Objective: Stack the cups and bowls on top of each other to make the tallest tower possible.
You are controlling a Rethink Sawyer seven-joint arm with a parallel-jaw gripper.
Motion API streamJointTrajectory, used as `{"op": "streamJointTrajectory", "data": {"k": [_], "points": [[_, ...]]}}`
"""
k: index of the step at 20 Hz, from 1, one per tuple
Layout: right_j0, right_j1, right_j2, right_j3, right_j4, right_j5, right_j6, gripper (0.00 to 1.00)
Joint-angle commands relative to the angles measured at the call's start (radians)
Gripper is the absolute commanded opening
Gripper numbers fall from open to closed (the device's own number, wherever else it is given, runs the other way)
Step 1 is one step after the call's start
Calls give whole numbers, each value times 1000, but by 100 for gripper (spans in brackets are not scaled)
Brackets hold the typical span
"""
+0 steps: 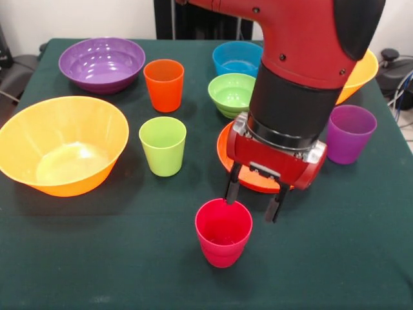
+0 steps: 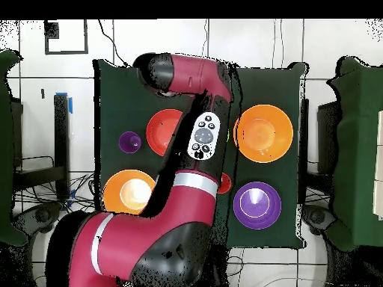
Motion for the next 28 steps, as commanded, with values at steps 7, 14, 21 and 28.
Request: {"op": "streamJointTrajectory", "data": {"k": [7,14,21,28], "points": [[-28,-116,150,306,-99,-48,-147,100],[-39,-168,165,412,-124,-92,-162,100],[-72,-212,211,521,-186,-192,-175,100],[-106,-233,249,560,-261,-239,-175,100]]}}
